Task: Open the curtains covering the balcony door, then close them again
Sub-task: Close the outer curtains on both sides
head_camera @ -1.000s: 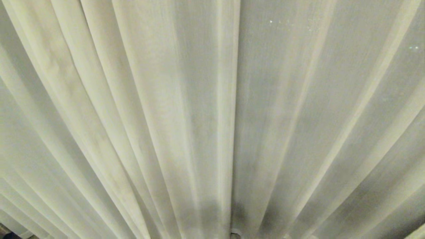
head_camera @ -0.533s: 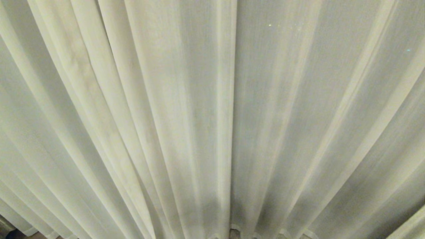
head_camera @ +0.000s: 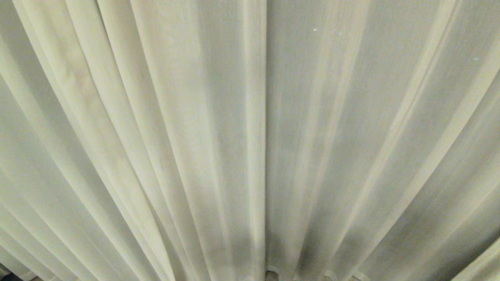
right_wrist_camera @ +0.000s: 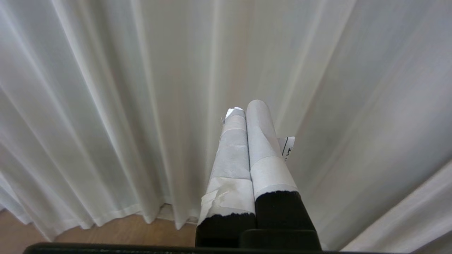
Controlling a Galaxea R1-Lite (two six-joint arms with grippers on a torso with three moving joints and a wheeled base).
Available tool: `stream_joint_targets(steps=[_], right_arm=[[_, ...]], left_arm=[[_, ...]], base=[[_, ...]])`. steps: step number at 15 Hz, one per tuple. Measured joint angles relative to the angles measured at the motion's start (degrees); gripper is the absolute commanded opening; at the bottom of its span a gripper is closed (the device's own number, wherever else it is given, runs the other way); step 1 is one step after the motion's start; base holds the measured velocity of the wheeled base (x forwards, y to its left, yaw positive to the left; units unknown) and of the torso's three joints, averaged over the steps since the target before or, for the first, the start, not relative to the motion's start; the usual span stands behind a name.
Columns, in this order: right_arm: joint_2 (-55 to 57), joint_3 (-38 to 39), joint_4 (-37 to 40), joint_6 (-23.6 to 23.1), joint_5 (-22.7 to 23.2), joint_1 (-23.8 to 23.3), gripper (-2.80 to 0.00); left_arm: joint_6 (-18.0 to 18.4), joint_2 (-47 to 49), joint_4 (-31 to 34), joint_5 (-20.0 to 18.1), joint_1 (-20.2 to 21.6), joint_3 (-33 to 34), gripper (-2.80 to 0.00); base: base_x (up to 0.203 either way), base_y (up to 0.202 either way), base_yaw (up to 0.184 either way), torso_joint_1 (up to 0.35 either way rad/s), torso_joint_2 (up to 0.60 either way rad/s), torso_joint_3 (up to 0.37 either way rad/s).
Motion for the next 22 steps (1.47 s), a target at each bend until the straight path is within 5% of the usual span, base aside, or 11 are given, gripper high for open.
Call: stream_joint_targets(steps=[22], right_arm=[[0.0, 0.0, 0.0, 0.0, 0.0, 0.0, -2.8]], left_arm=[[0.0, 0.0, 0.0, 0.0, 0.0, 0.0, -2.8]], base=[[0.0, -0.189, 0.0, 0.002, 0.0, 0.002]])
